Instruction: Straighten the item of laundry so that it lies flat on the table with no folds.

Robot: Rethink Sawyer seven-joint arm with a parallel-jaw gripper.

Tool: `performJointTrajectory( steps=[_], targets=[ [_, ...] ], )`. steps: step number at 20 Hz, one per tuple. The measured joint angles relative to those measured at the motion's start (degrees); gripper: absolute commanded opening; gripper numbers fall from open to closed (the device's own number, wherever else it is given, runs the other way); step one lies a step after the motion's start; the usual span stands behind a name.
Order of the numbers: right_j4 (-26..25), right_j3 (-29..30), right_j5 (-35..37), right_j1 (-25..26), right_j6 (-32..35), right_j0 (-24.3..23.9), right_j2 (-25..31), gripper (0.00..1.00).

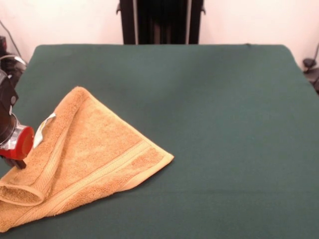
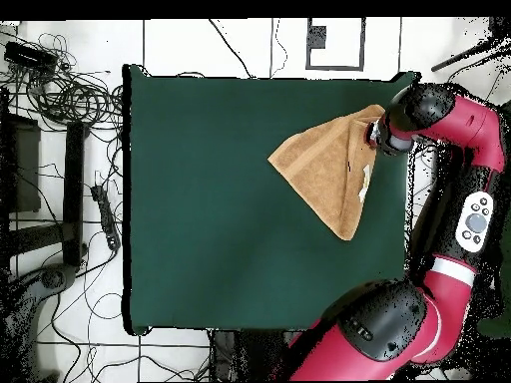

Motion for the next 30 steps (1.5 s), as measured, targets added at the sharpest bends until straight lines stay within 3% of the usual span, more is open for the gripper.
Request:
performJointTrajectory(
  steps=[21,27,30],
  targets=[
    [-0.3,-0.2,0.0,0.0,-0.3,-0.7,0.0,0.0],
    [-0.5,-0.2,0.0,0.0,-5.1,-2.8,0.0,0.0],
    [-0.7,-0.3,0.0,0.0,-10.7,-4.6,0.0,0.0]
  ],
)
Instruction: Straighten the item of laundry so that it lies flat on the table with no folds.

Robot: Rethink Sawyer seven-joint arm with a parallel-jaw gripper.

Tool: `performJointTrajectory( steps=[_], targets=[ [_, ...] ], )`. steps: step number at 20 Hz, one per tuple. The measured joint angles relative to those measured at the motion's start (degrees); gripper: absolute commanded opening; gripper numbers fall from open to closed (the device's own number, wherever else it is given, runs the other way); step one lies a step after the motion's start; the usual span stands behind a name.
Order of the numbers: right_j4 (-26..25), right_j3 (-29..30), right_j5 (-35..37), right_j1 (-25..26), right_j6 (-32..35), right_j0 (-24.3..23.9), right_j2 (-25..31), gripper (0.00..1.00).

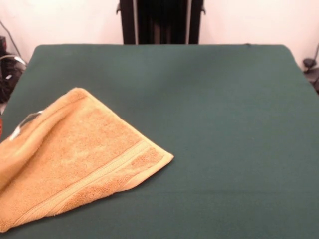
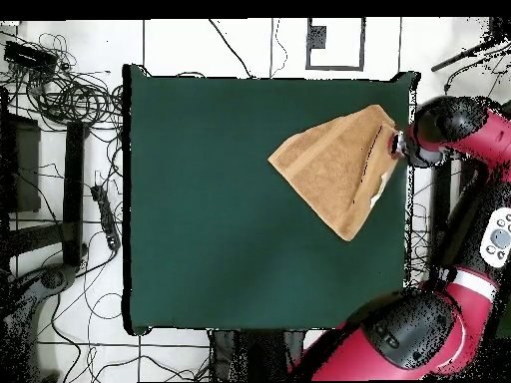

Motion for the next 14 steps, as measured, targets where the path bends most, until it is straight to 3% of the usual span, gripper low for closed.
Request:
performJointTrajectory(
  steps=[6,14],
  targets=[
    [-0.9,-0.6,0.3,-0.1,-12.0,-3.7,-0.2,0.0],
    [-0.3,-0.6,0.3,-0.5,-15.3,-4.5,-1.9,0.0]
  ],
)
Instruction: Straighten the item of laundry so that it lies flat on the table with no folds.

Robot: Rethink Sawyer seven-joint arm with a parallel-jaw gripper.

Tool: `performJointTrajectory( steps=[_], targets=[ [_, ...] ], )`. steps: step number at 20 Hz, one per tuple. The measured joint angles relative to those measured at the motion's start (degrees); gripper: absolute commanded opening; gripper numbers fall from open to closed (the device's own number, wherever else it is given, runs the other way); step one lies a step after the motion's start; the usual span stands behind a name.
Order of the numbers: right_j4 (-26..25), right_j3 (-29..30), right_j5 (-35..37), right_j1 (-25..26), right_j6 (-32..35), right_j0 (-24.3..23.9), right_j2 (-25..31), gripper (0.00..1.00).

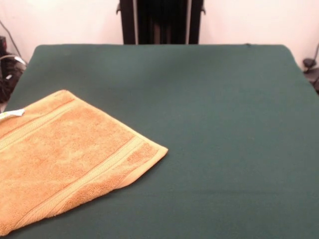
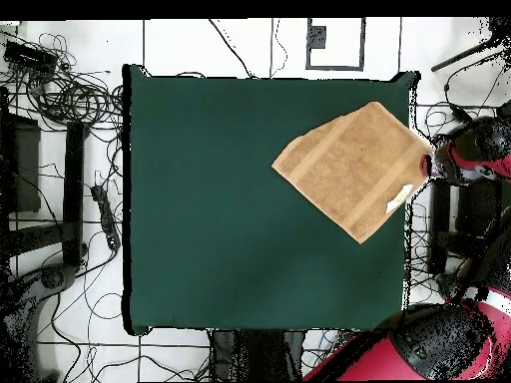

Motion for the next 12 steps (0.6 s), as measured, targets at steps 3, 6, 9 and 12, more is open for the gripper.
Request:
performJointTrajectory(
  steps=[3,6,9,12],
  targets=[
    [1.0,0.1,0.0,0.0,0.0,0.1,-0.4,0.0],
    [1.7,0.2,0.0,0.0,0.0,0.4,-1.1,0.0],
    [2.6,0.5,0.0,-0.1,0.0,0.7,-1.7,0.0],
    [3.3,0.5,0.0,-0.1,0.0,0.8,-2.0,0.0]
  ],
)
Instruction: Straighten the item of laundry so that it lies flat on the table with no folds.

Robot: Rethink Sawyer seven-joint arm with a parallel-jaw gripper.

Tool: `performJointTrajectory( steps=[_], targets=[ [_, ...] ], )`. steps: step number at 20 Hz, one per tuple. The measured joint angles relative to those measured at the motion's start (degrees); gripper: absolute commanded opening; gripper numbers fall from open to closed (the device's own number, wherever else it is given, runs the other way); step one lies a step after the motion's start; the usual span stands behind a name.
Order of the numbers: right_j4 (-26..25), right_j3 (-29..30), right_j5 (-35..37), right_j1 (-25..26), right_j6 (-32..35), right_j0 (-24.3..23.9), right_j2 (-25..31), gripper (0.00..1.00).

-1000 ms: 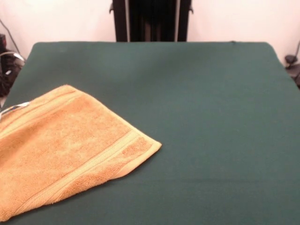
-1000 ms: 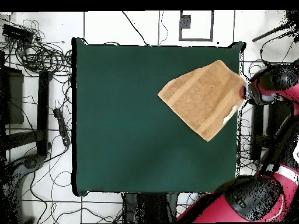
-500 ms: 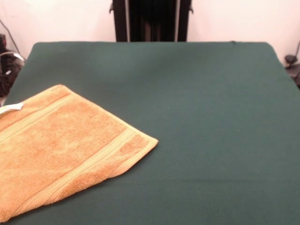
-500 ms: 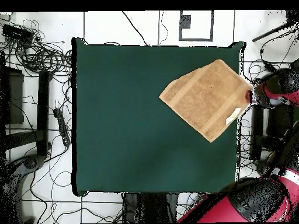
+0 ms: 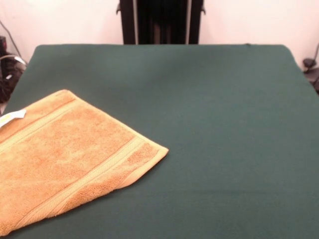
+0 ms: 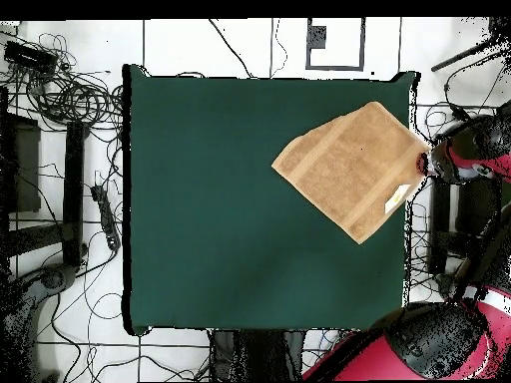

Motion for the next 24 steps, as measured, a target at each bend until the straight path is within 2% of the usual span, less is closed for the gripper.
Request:
performJointTrajectory(
  steps=[12,24],
  targets=[
    [1.0,-0.8,2.0,-0.1,0.0,2.2,-1.1,0.0],
    [0.1,-4.7,12.0,-1.8,0.0,6.1,-1.1,0.0]
  ],
)
